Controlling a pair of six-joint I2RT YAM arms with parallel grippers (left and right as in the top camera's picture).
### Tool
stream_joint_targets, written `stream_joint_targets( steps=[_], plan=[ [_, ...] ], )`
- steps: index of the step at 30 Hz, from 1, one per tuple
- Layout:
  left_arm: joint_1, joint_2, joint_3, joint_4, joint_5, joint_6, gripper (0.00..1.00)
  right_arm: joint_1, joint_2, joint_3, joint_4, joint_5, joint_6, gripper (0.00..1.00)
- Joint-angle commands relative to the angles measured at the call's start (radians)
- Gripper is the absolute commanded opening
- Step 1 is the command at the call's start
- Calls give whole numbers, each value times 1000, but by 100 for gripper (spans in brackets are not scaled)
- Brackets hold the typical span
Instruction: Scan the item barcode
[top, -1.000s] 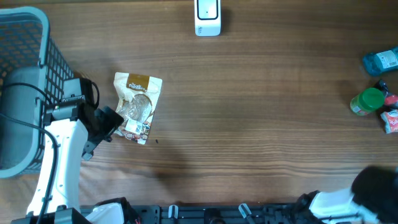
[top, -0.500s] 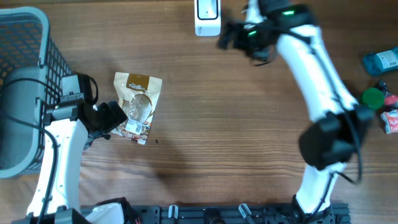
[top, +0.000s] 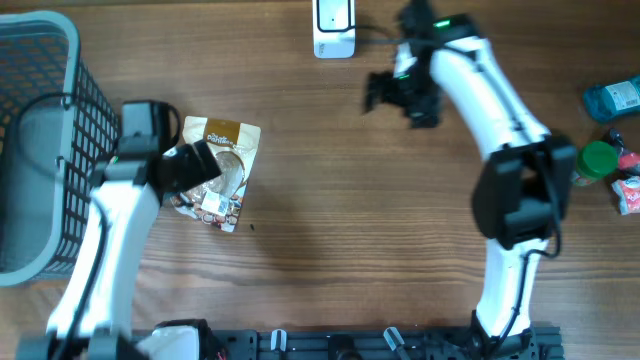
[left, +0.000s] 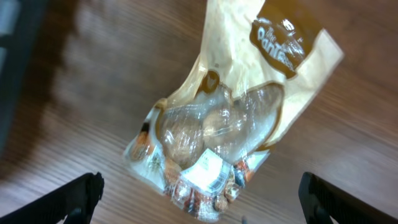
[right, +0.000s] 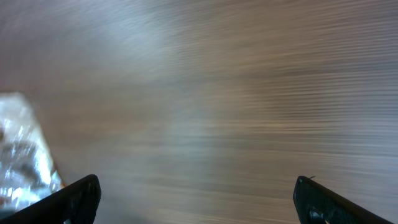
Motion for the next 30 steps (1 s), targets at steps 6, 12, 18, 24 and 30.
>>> stream_joint_targets(
  steps=[6,12,18,24,30],
  plan=[
    [-86,336,2,127,-18,20,100,-198,-66,3,-59,13,-55,99],
    [-87,460,-27,154,-17,19,81,-198,-66,3,-61,13,-56,98],
    [-88,463,-44,144,37,-19,58,-198,-66,3,-60,13,-55,97],
    [-155,386,-2,66,80,-45,58,-198,-66,3,-52,13,-55,97],
    [-405,306,106,100,79,-71,57,-198,-66,3,-54,13,-79,97]
  ],
)
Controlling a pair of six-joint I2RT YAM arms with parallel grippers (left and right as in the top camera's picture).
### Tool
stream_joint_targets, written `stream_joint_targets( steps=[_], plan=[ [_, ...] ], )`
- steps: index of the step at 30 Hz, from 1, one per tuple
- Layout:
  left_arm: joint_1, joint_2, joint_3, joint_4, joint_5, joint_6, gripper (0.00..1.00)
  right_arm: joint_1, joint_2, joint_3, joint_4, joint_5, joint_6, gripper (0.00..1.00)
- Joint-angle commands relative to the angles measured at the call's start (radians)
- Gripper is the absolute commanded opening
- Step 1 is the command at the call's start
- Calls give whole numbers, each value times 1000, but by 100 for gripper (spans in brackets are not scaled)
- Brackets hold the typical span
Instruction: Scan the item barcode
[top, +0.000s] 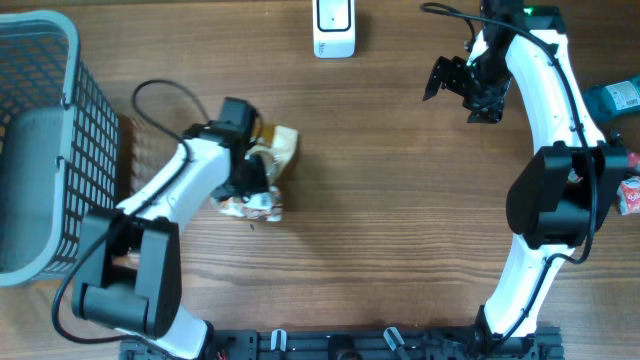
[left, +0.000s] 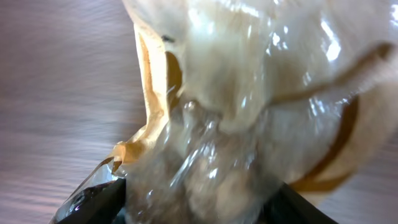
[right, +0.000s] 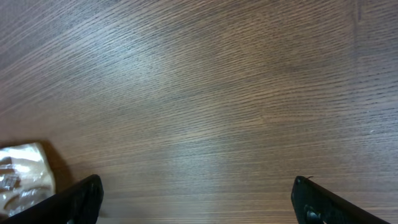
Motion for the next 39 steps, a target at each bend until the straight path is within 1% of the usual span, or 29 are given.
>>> stream_joint_targets(
  steps=[1,3,5,8,10,12,13,14,15,16,17,18,21,23,26,29,31,32,34,39],
  plan=[
    [-126,-40,56,68,24,-34,58,5,-28,3,0,-11,-27,97],
    [-177,-40,56,108,-8,-84,59,5,-28,3,-2,-11,-28,98],
    [-195,-40,56,122,-41,-108,59,5,-28,3,-3,-11,-29,98],
    [-198,-40,59,148,-1,-108,65,5,-28,3,-6,-12,-35,100],
    [-203,-46,92,145,12,-107,73,6,-28,3,-9,-17,-35,100],
    [-200,-84,173,74,-19,-93,84,7,-28,3,-10,-67,-35,100],
    [-197,-114,216,26,-55,-63,94,7,-28,3,-9,-96,-35,100],
    [-195,-147,253,-22,-105,-43,100,7,-28,3,-5,-124,-35,100],
    [-189,-188,281,-68,-168,-29,100,7,-28,3,3,-135,-8,100],
    [-175,-249,290,-109,-240,-27,100,14,-27,1,10,-153,60,100],
    [-158,-286,289,-137,-274,-28,100,28,-27,1,11,-160,49,100],
    [-136,-315,289,-166,-291,-28,100,54,-27,1,2,-128,53,100],
    [-47,-360,288,-232,-291,-28,100,204,-27,1,5,66,112,100],
    [22,-360,287,-266,-288,-28,100,345,-26,2,74,160,106,100],
    [55,-361,286,-276,-288,-29,100,444,-10,2,143,166,106,100],
    [58,-360,286,-282,-288,-29,100,522,20,2,236,195,104,100],
    [58,-360,286,-300,-288,-29,100,544,36,2,281,218,108,100],
    [58,-360,286,-313,-288,-29,100,546,55,2,297,217,139,100],
    [58,-360,286,-344,-288,-29,100,546,105,2,311,191,158,100],
    [58,-360,286,-362,-288,-29,100,581,209,2,336,178,177,100]
  ],
)
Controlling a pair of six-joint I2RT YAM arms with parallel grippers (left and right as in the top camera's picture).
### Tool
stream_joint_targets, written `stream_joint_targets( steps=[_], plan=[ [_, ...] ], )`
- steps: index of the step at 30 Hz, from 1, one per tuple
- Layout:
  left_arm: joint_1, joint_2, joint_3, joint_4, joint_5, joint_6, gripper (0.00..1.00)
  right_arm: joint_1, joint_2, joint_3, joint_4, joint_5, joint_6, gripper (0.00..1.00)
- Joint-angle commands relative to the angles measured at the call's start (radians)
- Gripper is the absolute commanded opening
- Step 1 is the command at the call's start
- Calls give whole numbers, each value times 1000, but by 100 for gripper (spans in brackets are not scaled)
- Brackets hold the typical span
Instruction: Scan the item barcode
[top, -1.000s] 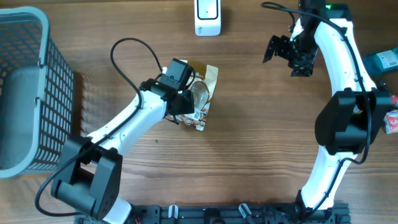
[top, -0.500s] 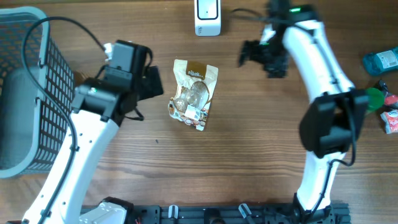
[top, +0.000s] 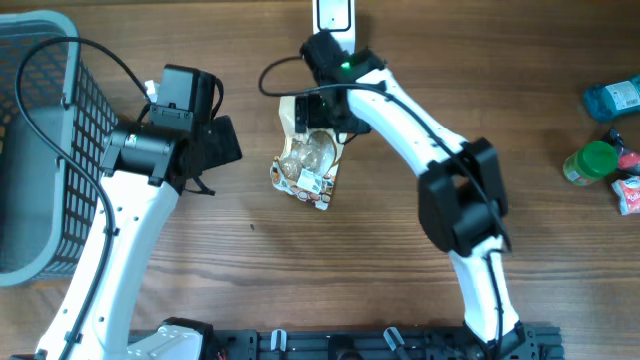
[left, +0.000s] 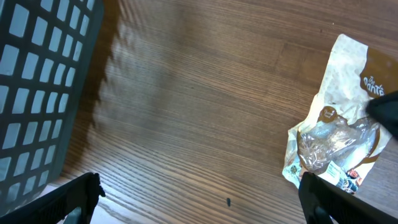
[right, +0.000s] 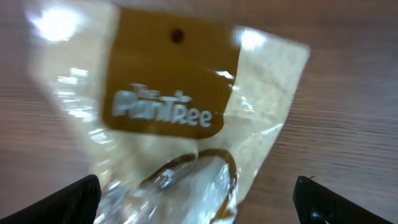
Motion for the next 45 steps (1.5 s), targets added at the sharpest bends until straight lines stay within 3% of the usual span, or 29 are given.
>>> stream_joint_targets(
  steps=[1,12,16,20,21,27,33,39,45],
  plan=[
    [4,2,0,-6,-13,11,100,31,54,2,35,-12,43,100],
    [4,2,0,-23,-13,12,100,24,48,7,50,-151,65,100],
    [4,2,0,-32,-13,11,100,-40,-9,54,-78,-162,42,100],
    [4,6,-1,-35,-12,11,100,-151,-63,60,-144,-421,-61,100],
    [4,20,-2,-29,21,12,100,-196,-60,45,-152,-518,-103,100],
    [4,146,-94,63,243,31,100,-279,-58,33,-73,-687,-235,100],
    [4,302,-181,275,433,27,100,-280,-58,33,-50,-665,-217,100],
    [4,457,-182,302,459,23,100,-280,-56,33,-87,-525,-190,100],
    [4,593,-182,386,532,12,98,-280,-25,33,-117,-513,-184,99]
  ],
)
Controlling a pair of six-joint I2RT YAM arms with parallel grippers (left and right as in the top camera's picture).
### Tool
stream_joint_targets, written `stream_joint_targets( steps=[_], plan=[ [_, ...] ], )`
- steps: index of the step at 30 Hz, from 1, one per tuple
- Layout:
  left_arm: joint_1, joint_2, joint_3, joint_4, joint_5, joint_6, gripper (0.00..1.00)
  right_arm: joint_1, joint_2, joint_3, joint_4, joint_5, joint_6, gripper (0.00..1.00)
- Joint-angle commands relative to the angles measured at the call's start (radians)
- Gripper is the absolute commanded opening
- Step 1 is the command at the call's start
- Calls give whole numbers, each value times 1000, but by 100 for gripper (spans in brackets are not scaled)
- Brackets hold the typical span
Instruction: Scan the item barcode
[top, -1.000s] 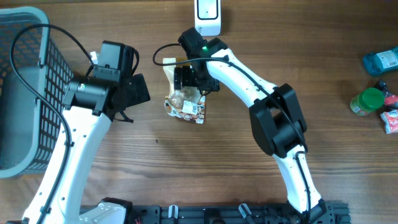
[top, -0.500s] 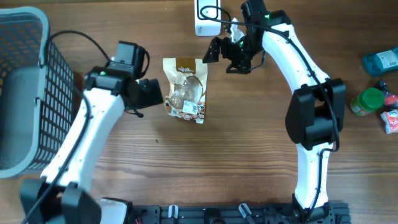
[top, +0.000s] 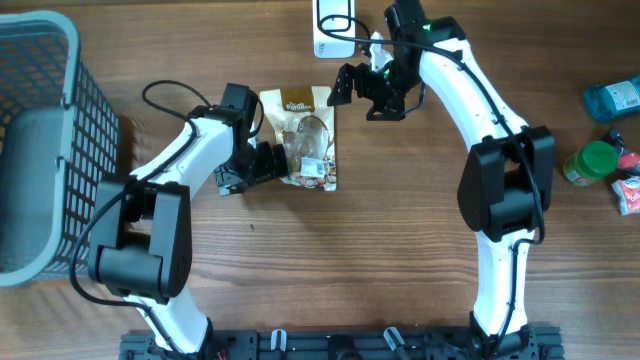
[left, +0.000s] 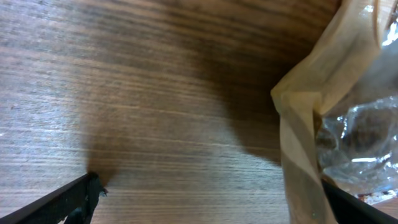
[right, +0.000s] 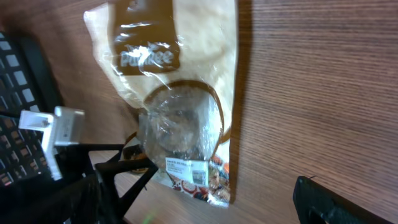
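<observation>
The snack bag (top: 300, 135), tan with a clear window, lies flat on the table below the white scanner (top: 334, 28). Its white barcode sticker (top: 318, 166) faces up at the near end and also shows in the right wrist view as the sticker (right: 186, 168). My left gripper (top: 255, 168) is open and low against the bag's left edge (left: 308, 130), with nothing between its fingers. My right gripper (top: 358, 95) is open, hanging right of the bag's top. From the right wrist the bag (right: 177, 93) shows whole, with the left arm's fingers (right: 109, 168) beside it.
A grey mesh basket (top: 40, 150) fills the left side. At the far right edge stand a teal bottle (top: 612, 98), a green-lidded jar (top: 597, 160) and a red packet (top: 628, 192). Bare wooden table (top: 400, 250) lies between.
My right gripper was over the bag's top and now hangs open to the bag's right. The bag lies straighter. My left gripper, then back by the basket, is down at the bag's left edge.
The bag first lay at the left under my open left gripper. Then the left gripper was pressed on it, crumpling it. Later the bag was below the scanner under my right gripper, left drawn back. Now it lies flat, with both open grippers beside it.
</observation>
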Motion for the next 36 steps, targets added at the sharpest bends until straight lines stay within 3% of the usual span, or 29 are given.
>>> stream_joint_targets(
  steps=[1,4,6,11,13,18,22,24,26,29,32,36],
  plan=[
    [3,75,-13,69,62,-2,96,1,29,4,-24,21,6,98],
    [3,79,-13,100,114,-2,81,0,54,-11,-21,21,6,94],
    [3,79,-13,104,166,-15,56,0,61,-11,-22,22,5,92],
    [3,79,-13,121,188,-32,24,1,61,-14,-28,58,8,89],
    [3,79,-13,136,187,-49,4,1,61,-14,-39,68,8,87],
    [3,79,-13,151,189,-81,4,1,61,-14,-56,73,9,85],
    [8,79,-13,168,215,-80,4,1,62,-14,-91,-48,-54,84],
    [17,79,-13,176,216,-80,4,1,63,-18,-55,-86,-66,90],
    [18,79,-13,178,217,-80,4,1,63,-53,2,-187,-110,93],
    [18,79,-13,178,217,-80,4,1,76,-180,164,-192,-18,93],
    [18,79,-13,177,217,-80,4,1,120,-312,387,-311,0,89],
    [18,79,-13,176,218,-80,4,5,154,-326,505,-459,5,86]
  ],
)
